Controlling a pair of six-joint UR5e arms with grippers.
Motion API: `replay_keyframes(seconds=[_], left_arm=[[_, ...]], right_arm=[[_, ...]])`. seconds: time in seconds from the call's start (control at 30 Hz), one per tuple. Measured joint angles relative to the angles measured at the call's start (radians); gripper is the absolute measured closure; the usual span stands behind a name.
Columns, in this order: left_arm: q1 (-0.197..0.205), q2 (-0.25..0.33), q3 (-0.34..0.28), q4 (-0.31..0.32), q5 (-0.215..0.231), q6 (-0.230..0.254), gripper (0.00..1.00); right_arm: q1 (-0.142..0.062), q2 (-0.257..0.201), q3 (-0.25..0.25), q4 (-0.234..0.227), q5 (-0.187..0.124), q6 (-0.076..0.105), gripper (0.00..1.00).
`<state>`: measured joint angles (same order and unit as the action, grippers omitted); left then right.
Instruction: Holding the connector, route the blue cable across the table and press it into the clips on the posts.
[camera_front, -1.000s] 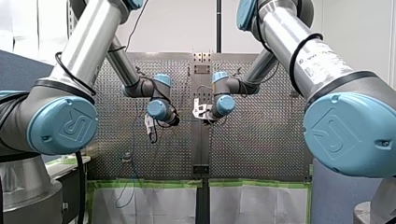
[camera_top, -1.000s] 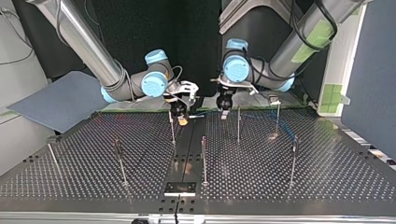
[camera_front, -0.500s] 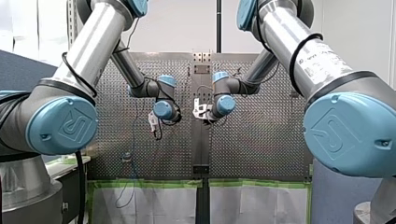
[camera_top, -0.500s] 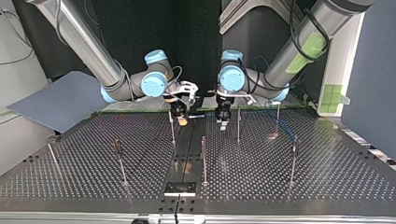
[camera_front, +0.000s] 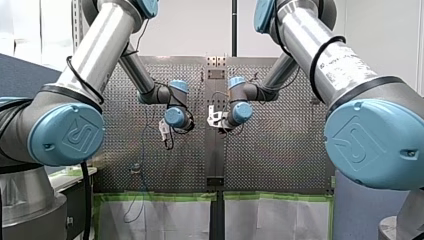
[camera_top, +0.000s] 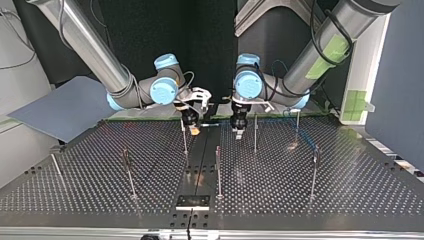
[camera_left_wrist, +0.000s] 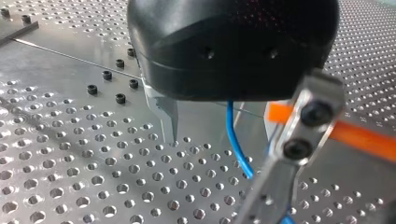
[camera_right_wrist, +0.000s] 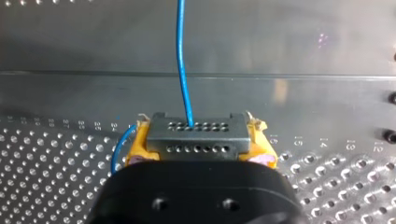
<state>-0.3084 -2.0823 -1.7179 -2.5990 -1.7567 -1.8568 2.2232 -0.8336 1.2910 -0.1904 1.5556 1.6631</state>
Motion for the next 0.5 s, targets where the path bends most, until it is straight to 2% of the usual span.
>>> replay_keyframes(seconds=[0.03, 0.07, 0.13, 0.5], left_arm=[[0.0, 0.0, 0.0, 0.0, 0.0, 0.0, 0.78], [0.0, 0.0, 0.0, -0.001, -0.001, 0.0, 0.97], [0.0, 0.0, 0.0, -0.002, -0.005, 0.001, 1.0], [0.0, 0.001, 0.0, -0.032, -0.01, 0.006, 1.0]], right_arm=[[0.0, 0.0, 0.0, 0.0, 0.0, 0.0, 1.0], [0.0, 0.0, 0.0, 0.0, 0.0, 0.0, 1.0], [0.0, 0.0, 0.0, 0.0, 0.0, 0.0, 1.0], [-0.003, 0.0, -0.008, 0.001, 0.0, -0.005, 1.0]])
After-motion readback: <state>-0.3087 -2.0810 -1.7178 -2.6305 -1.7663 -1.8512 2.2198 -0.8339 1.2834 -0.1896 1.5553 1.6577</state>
